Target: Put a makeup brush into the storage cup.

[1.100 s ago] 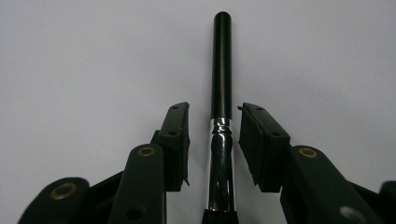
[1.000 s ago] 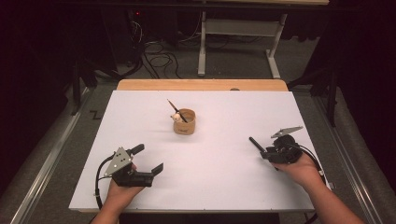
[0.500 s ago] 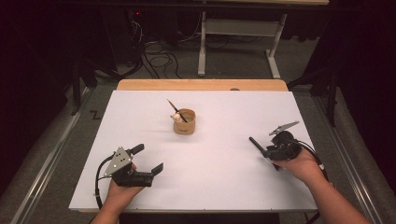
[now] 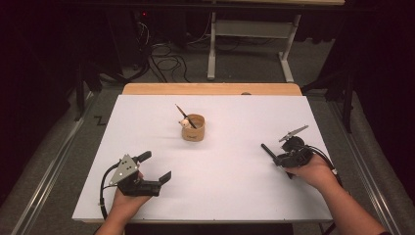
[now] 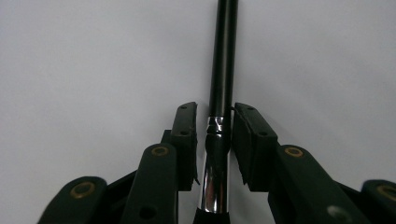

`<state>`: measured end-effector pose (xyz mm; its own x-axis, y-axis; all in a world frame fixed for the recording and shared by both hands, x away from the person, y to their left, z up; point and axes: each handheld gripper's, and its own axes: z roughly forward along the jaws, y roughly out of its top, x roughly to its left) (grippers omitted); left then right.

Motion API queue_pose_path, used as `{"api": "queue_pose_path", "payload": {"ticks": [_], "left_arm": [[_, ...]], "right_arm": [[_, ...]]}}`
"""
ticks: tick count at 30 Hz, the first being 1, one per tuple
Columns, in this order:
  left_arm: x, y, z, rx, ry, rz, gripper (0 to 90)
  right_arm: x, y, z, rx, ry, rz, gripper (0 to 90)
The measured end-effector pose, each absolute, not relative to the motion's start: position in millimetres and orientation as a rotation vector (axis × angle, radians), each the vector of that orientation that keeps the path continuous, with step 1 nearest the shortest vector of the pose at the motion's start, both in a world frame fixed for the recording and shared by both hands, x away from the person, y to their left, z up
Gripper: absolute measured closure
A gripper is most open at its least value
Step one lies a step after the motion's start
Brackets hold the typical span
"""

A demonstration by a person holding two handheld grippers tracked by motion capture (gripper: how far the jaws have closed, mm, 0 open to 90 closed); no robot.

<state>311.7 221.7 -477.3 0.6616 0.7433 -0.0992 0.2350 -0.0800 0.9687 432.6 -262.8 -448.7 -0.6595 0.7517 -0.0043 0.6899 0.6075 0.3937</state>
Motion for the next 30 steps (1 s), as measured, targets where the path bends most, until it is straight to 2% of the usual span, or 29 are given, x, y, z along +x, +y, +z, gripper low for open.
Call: {"api": "queue_pose_path", "payload": {"ticks": [4, 10, 30], "left_arm": [[312, 222, -478, 1.643, 0.816, 0.51, 0.3], [312, 222, -477, 1.642, 0.814, 0.509, 0.3], [312, 221, -478, 1.646, 0.811, 0.507, 0.3]], "right_arm": [[433, -261, -449, 1.194, 2.669, 0.533, 72.7], [433, -258, -449, 1.164, 2.676, 0.495, 78.9], [424, -248, -436, 1.081, 2.646, 0.506, 79.9]]}}
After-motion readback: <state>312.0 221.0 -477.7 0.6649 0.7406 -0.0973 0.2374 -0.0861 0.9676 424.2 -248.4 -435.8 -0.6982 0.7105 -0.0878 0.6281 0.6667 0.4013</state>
